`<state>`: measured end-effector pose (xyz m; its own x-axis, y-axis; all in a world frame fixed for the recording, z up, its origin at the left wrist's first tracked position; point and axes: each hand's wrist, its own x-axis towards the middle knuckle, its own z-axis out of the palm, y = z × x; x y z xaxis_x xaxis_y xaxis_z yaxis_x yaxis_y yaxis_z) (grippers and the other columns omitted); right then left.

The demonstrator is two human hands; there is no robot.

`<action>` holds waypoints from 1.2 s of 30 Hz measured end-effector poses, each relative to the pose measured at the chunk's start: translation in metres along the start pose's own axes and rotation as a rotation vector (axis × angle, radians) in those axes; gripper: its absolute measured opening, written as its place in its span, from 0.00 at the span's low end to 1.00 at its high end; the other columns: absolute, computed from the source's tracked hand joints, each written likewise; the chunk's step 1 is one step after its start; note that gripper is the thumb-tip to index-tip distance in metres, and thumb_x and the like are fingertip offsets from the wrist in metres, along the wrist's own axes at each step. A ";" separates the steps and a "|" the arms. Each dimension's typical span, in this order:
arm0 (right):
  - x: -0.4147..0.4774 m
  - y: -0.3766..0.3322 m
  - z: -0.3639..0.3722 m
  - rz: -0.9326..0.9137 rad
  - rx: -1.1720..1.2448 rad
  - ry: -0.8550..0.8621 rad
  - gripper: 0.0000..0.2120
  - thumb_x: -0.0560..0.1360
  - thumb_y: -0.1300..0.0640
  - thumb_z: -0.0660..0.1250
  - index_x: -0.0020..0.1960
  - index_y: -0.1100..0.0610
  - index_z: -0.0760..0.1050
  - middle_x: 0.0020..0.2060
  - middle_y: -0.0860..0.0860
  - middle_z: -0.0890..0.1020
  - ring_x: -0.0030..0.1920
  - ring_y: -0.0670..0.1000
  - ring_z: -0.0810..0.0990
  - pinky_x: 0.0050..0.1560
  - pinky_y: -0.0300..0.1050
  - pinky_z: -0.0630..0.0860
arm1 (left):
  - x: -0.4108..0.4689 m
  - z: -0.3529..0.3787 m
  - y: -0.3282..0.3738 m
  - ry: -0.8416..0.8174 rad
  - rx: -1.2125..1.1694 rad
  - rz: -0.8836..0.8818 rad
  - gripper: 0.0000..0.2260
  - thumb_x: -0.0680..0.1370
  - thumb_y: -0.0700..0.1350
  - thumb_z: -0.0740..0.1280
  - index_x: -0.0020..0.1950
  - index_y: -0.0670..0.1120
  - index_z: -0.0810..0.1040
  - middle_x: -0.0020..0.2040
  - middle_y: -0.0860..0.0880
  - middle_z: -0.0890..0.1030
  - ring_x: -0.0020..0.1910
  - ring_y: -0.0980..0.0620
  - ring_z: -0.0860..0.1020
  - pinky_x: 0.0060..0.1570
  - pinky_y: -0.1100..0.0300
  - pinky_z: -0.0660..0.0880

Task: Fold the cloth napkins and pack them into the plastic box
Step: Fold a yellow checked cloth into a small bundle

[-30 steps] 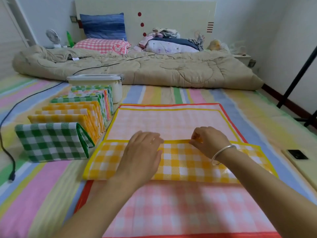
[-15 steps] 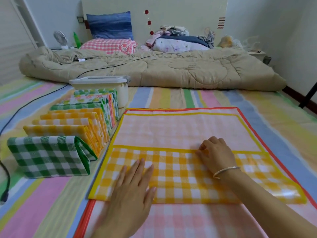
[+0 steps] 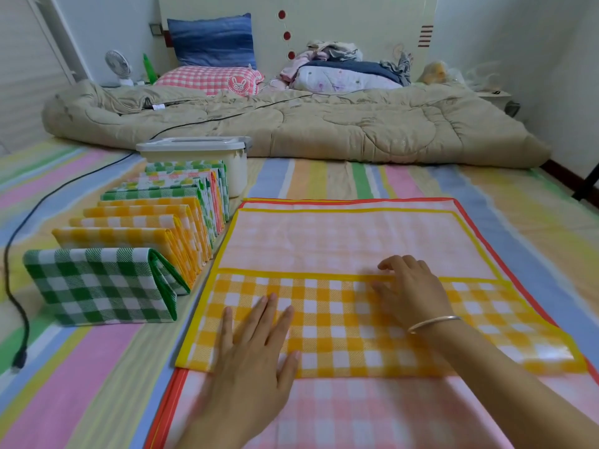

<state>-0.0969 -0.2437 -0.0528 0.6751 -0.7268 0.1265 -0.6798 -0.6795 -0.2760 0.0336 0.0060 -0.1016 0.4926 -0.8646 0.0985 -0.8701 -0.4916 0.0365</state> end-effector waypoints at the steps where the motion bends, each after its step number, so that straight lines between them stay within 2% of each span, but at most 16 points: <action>1: -0.008 -0.005 -0.003 -0.012 -0.002 -0.027 0.22 0.78 0.41 0.61 0.67 0.50 0.70 0.65 0.51 0.74 0.65 0.55 0.71 0.63 0.50 0.68 | 0.000 -0.001 0.000 -0.008 -0.002 -0.004 0.29 0.83 0.62 0.42 0.78 0.53 0.66 0.79 0.49 0.63 0.78 0.49 0.60 0.70 0.39 0.53; 3: -0.031 -0.020 -0.008 -0.039 -0.071 -0.123 0.33 0.74 0.31 0.50 0.73 0.46 0.64 0.73 0.51 0.66 0.73 0.57 0.63 0.71 0.56 0.59 | 0.000 -0.001 0.000 -0.023 -0.005 -0.007 0.29 0.83 0.62 0.42 0.77 0.53 0.67 0.79 0.49 0.63 0.78 0.49 0.60 0.70 0.39 0.53; 5: -0.061 -0.034 -0.007 -0.046 -0.165 -0.259 0.47 0.63 0.24 0.31 0.77 0.40 0.51 0.79 0.47 0.49 0.79 0.54 0.46 0.73 0.64 0.44 | 0.001 0.001 -0.001 -0.036 -0.004 -0.007 0.29 0.83 0.63 0.42 0.78 0.53 0.65 0.79 0.50 0.62 0.79 0.49 0.60 0.71 0.39 0.51; 7: -0.082 -0.039 0.000 -0.036 -0.191 -0.338 0.61 0.48 0.23 0.14 0.78 0.38 0.42 0.79 0.45 0.39 0.78 0.53 0.36 0.71 0.69 0.36 | 0.002 0.002 -0.001 -0.052 -0.014 -0.014 0.29 0.83 0.63 0.41 0.79 0.54 0.64 0.80 0.51 0.60 0.79 0.50 0.58 0.72 0.39 0.49; 8: -0.089 -0.036 0.004 -0.024 -0.196 -0.346 0.64 0.44 0.25 0.11 0.77 0.38 0.40 0.78 0.46 0.38 0.77 0.53 0.34 0.70 0.70 0.34 | 0.002 0.003 -0.002 -0.062 -0.025 -0.018 0.30 0.82 0.64 0.40 0.79 0.54 0.63 0.80 0.51 0.59 0.79 0.51 0.57 0.72 0.40 0.48; 11: -0.098 -0.011 0.013 0.047 -0.179 -0.301 0.61 0.45 0.23 0.13 0.77 0.37 0.37 0.78 0.45 0.36 0.77 0.52 0.34 0.70 0.70 0.36 | 0.002 0.001 -0.001 -0.062 -0.073 -0.030 0.34 0.79 0.67 0.32 0.81 0.57 0.55 0.81 0.54 0.50 0.80 0.54 0.47 0.74 0.40 0.40; 13: -0.098 0.008 0.008 0.103 -0.194 -0.279 0.61 0.46 0.22 0.15 0.77 0.37 0.36 0.78 0.44 0.35 0.77 0.51 0.34 0.71 0.70 0.38 | 0.002 0.000 0.000 -0.031 -0.095 -0.029 0.40 0.72 0.70 0.23 0.81 0.60 0.45 0.81 0.57 0.39 0.79 0.57 0.37 0.75 0.43 0.33; 15: -0.100 0.032 0.001 0.166 -0.211 -0.261 0.61 0.46 0.20 0.16 0.77 0.37 0.36 0.77 0.43 0.36 0.77 0.51 0.34 0.72 0.69 0.38 | 0.002 -0.005 0.001 -0.061 -0.107 -0.042 0.43 0.66 0.71 0.18 0.79 0.62 0.39 0.79 0.58 0.34 0.77 0.59 0.32 0.75 0.44 0.31; 19: -0.103 0.073 -0.015 0.267 -0.237 -0.246 0.62 0.46 0.19 0.18 0.77 0.38 0.38 0.78 0.42 0.38 0.78 0.50 0.36 0.73 0.66 0.38 | 0.004 -0.006 0.000 -0.059 -0.153 -0.047 0.46 0.65 0.74 0.21 0.80 0.62 0.45 0.79 0.58 0.37 0.78 0.60 0.35 0.76 0.43 0.34; 22: -0.104 0.081 -0.017 0.266 -0.228 -0.262 0.61 0.46 0.19 0.18 0.77 0.38 0.38 0.78 0.41 0.38 0.78 0.49 0.36 0.73 0.65 0.37 | 0.006 -0.013 -0.004 -0.098 -0.137 -0.045 0.49 0.61 0.77 0.22 0.80 0.64 0.44 0.80 0.59 0.37 0.78 0.60 0.36 0.78 0.47 0.37; 25: -0.104 0.082 -0.015 0.261 -0.210 -0.257 0.61 0.47 0.18 0.19 0.78 0.38 0.38 0.78 0.41 0.38 0.78 0.49 0.35 0.73 0.65 0.36 | 0.006 -0.025 -0.020 -0.110 -0.131 -0.098 0.49 0.61 0.82 0.33 0.79 0.65 0.46 0.80 0.58 0.37 0.80 0.56 0.41 0.78 0.51 0.47; 26: -0.104 0.083 -0.015 0.260 -0.209 -0.252 0.61 0.47 0.18 0.19 0.78 0.38 0.38 0.78 0.41 0.39 0.78 0.49 0.36 0.73 0.66 0.36 | 0.004 -0.027 -0.026 -0.112 -0.104 -0.107 0.48 0.61 0.82 0.34 0.79 0.65 0.45 0.80 0.57 0.36 0.80 0.55 0.41 0.78 0.51 0.46; 31: -0.107 0.083 -0.017 0.258 -0.230 -0.256 0.59 0.49 0.18 0.20 0.78 0.38 0.38 0.78 0.42 0.40 0.78 0.50 0.37 0.73 0.65 0.36 | -0.006 -0.020 -0.035 -0.153 0.023 -0.080 0.44 0.62 0.80 0.23 0.76 0.65 0.31 0.76 0.56 0.26 0.76 0.57 0.28 0.76 0.46 0.31; 36: -0.117 0.083 -0.022 0.265 -0.316 -0.196 0.59 0.51 0.19 0.21 0.77 0.38 0.46 0.79 0.43 0.50 0.79 0.52 0.45 0.75 0.63 0.38 | -0.007 -0.022 -0.039 -0.186 -0.021 -0.050 0.43 0.63 0.81 0.26 0.75 0.67 0.31 0.75 0.57 0.25 0.74 0.59 0.25 0.75 0.47 0.30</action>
<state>-0.2385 -0.2169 -0.0697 0.4867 -0.8678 -0.1007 -0.8700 -0.4919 0.0340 0.0635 0.0331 -0.0822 0.5285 -0.8442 -0.0892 -0.8434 -0.5341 0.0578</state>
